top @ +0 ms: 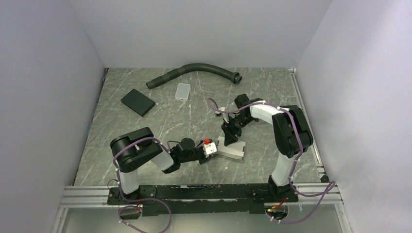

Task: Fold the paper box
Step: Close the paper box at the center of the board.

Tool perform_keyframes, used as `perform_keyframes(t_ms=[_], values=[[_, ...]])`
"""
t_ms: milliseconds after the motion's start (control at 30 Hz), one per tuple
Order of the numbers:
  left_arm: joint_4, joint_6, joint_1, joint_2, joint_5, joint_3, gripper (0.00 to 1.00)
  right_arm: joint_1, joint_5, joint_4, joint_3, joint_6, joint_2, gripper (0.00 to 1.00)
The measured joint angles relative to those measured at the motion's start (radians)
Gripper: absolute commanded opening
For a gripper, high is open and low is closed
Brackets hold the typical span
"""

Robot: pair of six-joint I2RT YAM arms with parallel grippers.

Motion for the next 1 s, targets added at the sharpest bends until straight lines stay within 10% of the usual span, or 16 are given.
perform_keyframes(t_ms=[367, 1000], values=[[-0.023, 0.004, 0.010, -0.001, 0.031, 0.011, 0.01, -0.016, -0.022, -0.046, 0.040, -0.023, 0.035, 0.29], [-0.481, -0.113, 0.061, -0.056, 0.155, 0.222, 0.00, -0.001, 0.048, -0.072, 0.068, -0.013, 0.045, 0.17]])
